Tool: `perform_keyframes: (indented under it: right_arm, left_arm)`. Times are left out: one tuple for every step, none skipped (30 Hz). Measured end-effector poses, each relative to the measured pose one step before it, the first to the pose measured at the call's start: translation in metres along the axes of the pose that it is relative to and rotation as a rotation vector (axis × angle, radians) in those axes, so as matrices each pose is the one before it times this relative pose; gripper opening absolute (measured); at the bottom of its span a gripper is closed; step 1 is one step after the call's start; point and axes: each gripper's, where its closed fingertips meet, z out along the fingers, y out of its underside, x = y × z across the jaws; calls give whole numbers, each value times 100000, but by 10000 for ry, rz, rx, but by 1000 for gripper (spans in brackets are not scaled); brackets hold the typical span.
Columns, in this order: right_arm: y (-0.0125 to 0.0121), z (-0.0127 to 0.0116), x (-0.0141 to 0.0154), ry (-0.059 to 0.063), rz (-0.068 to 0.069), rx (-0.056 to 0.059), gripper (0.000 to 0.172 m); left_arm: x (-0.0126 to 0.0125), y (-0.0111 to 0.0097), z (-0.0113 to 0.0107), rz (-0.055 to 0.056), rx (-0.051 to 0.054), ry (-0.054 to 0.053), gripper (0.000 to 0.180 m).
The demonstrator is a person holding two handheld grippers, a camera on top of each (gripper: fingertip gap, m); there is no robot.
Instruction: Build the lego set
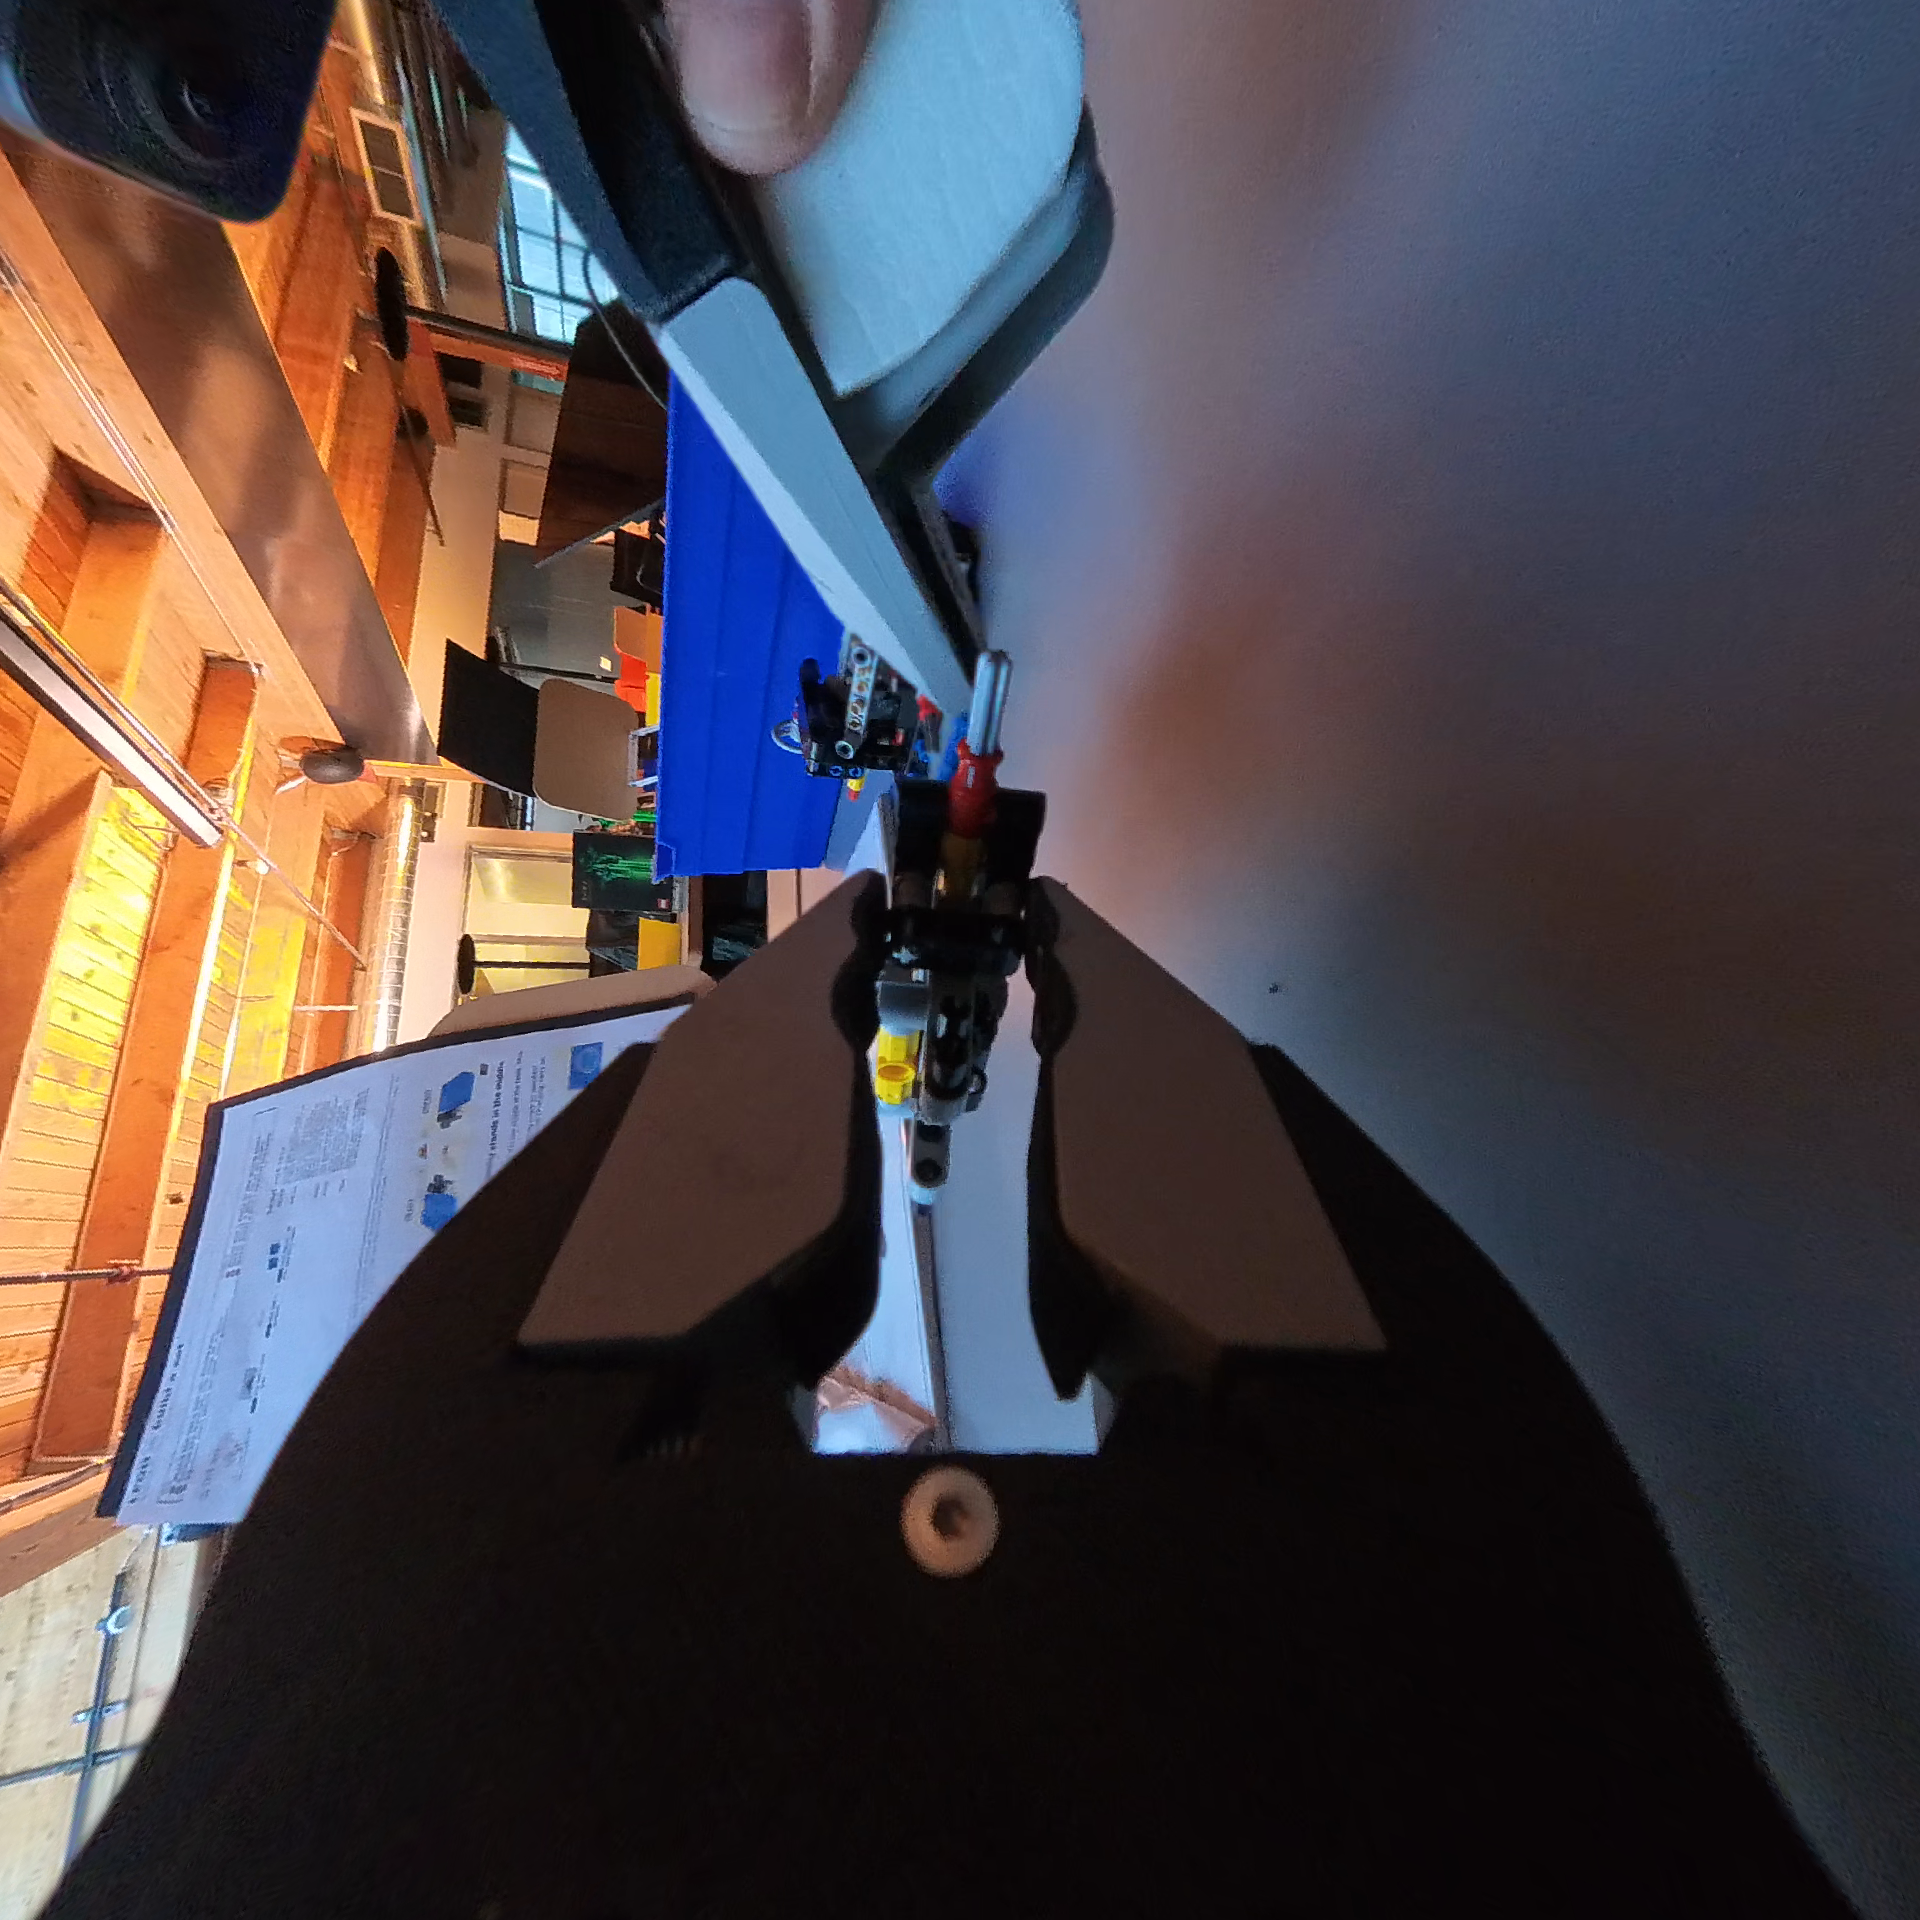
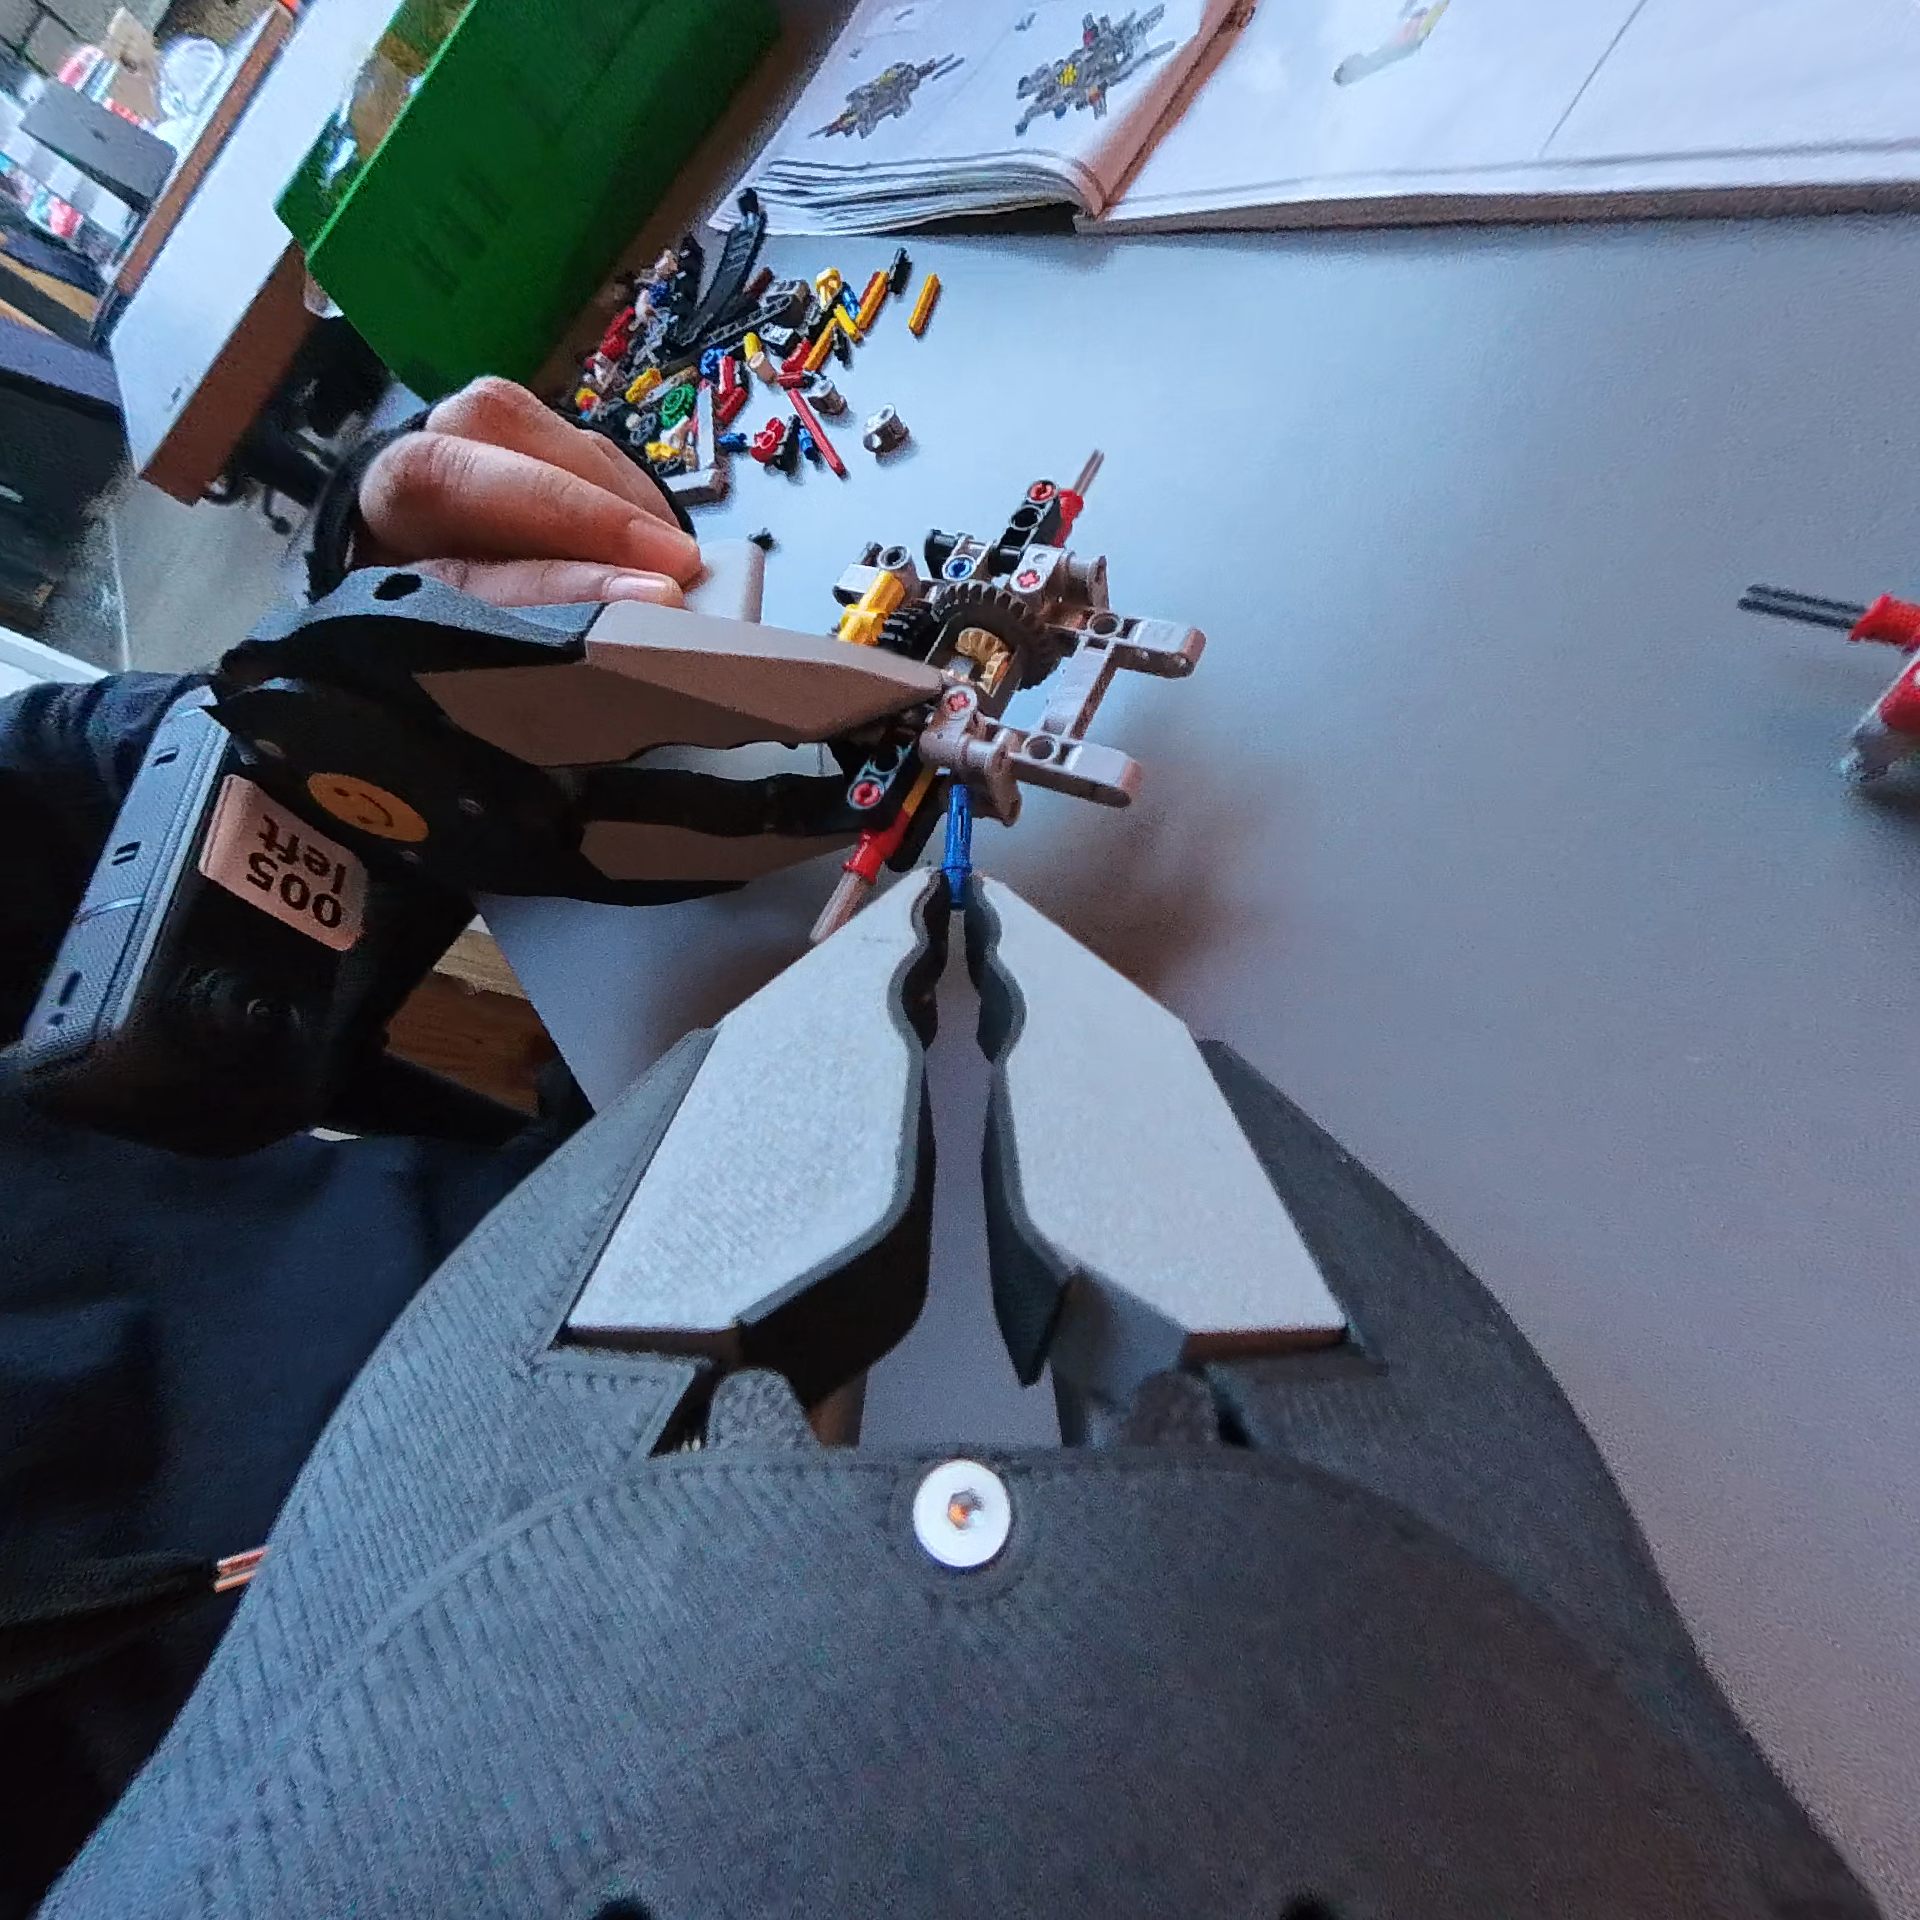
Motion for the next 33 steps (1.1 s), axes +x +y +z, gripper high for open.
perform_keyframes:
  right_arm:
    - [174, 61, 118, 44, 59, 14, 0]
    - [121, 16, 130, 73, 16, 31, 0]
    - [38, -2, 61, 47, -10, 52, 0]
    - [-5, -19, 4, 46, -48, 33, 0]
    - [28, -6, 39, 104, -104, -32, 0]
    - [38, -4, 68, 152, -156, -73, 0]
    - [47, 8, 76, 178, -174, -90, 0]
    - [19, 7, 42, 143, -157, -69, 0]
    - [26, -12, 86, 131, -109, -34, 0]
    - [119, -24, 201, 167, -97, -38, 0]
    - [159, -86, 191, 125, -84, 3, 0]
    - [175, -123, 32, 0, -90, 49, 0]
    - [324, -138, 88, 27, -43, -1, 0]
    - [447, -134, 197, 48, 39, -71, 0]
    - [414, -174, 170, -12, 95, -45, 0]
    - [282, -230, 121, -54, 92, 32, 0]
    - [181, -300, 123, -29, 69, 64, 0]
    - [128, -322, 164, 14, 54, 62, 0]
    - [38, -312, 53, -24, 18, 77, 0]
    - [-62, -277, -180, -139, -62, 107, 0]
    - [-51, -216, -194, -98, -92, 75, 0]
    - [53, -143, -15, 40, -81, -14, 0]
    - [97, -74, -59, 17, -91, -53, 0]
    - [73, -40, -168, -55, -59, -32, 0]
    - [51, -31, -200, -85, -3, 2, 0]
    - [30, -55, -239, -118, 30, 28, 0]
    - [20, -59, -282, -164, 70, 27, 0]
    - [38, -72, -332, -203, 99, 30, 0]
    - [17, -78, -372, -232, 114, 32, 0]
    - [2, -73, -392, -248, 131, 31, 0]
    - [10, -58, -414, -259, 138, 23, 0]
    - [13, -16, -461, -288, 136, 6, 0]
    - [19, 44, -438, -277, 134, -3, 0]
  left_arm:
    - [111, 109, 68, -54, -52, 43, 23]
    - [90, 57, 39, -50, -5, 50, 23]
    - [98, -1, 34, -90, 23, 89, 24]
    - [14, 1, 5, -144, 15, 65, 23]
    - [-5, -17, 13, -139, 17, 85, 24]
    - [-103, -63, -15, -232, 50, 59, 24]
    - [-148, -112, -50, -361, 113, 83, 23]
    - [-228, -82, -63, -413, 85, 62, 23]
    - [-281, 57, -40, -328, 15, 14, 24]
    - [-373, 85, -72, -330, 37, -39, 24]
    - [-353, 143, -88, -436, 50, -5, 24]
    - [-315, 300, -61, -426, -12, 22, 23]
    - [-179, 442, -42, -270, -74, 55, 23]
    - [-25, 447, -61, -65, -62, 56, 24]
    - [332, 236, -123, 187, 56, 171, 24]
    - [648, 20, -184, 353, 100, 267, 24]
    - [741, -44, -192, 400, 38, 221, 24]
    - [685, 50, -133, 283, -78, 150, 24]
    - [755, 37, -52, 79, -78, 230, 24]
    - [724, -89, -57, -17, 5, 273, 25]
    - [621, -156, -118, -32, 30, 260, 26]
    - [315, -129, -151, -42, 7, 121, 26]
    - [248, -137, -137, -116, 26, 134, 27]
    - [401, -82, -93, -216, -8, 285, 26]
    - [316, 26, -67, -317, -58, 260, 27]
    - [115, -40, -105, -338, 4, 136, 32]
    - [84, -121, -189, -305, 64, 130, 36]
    - [66, -196, -273, -267, 93, 137, 41]
    - [-145, -229, -389, -184, 93, 5, 41]
    - [-344, -338, -465, -53, 112, -141, 41]
    - [-421, -514, -492, 76, 147, -209, 39]
    - [-360, -701, -393, 205, 150, -202, 35]
    - [-216, -834, -222, 337, 122, -157, 32]
